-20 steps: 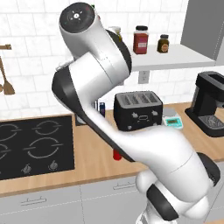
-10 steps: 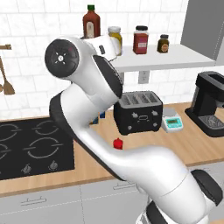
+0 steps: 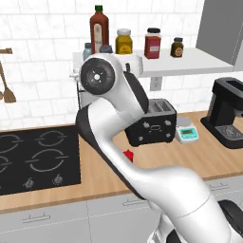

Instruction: Put the shaker and condiment bottle from the counter next to their counterparts in the cabinet.

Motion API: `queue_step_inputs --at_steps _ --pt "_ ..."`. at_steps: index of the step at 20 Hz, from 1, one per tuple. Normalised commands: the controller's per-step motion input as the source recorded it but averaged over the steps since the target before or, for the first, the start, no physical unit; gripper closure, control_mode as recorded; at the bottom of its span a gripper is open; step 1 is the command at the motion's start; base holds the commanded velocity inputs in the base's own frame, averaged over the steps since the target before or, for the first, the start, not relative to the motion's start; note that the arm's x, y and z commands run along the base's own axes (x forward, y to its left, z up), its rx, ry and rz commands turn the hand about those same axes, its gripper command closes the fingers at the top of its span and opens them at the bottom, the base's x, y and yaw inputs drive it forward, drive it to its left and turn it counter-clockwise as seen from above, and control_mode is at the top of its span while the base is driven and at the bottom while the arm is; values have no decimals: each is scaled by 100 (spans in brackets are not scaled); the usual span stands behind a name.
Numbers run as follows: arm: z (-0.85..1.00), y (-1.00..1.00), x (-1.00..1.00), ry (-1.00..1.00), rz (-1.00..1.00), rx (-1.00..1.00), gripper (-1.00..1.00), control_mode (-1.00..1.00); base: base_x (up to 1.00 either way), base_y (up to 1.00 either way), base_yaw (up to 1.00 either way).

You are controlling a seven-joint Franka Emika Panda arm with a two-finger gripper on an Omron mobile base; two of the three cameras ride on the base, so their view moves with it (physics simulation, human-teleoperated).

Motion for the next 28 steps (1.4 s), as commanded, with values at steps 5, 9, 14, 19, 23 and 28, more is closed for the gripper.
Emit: queue_step_inputs --at_steps 5,9,14,19,23,28 --pt "-4 -3 1 0 0 8 100 -100 0 0 0" --pt "0 0 6 -2 -1 9 100 -100 0 0 0" --pt "1 3 42 5 -7 16 100 -100 0 0 0" --pt "0 15 45 9 -9 13 100 -100 0 0 0" --pt "0 19 44 13 -8 11 100 -100 0 0 0" --pt "0 16 45 7 -6 1 100 -100 0 0 0"
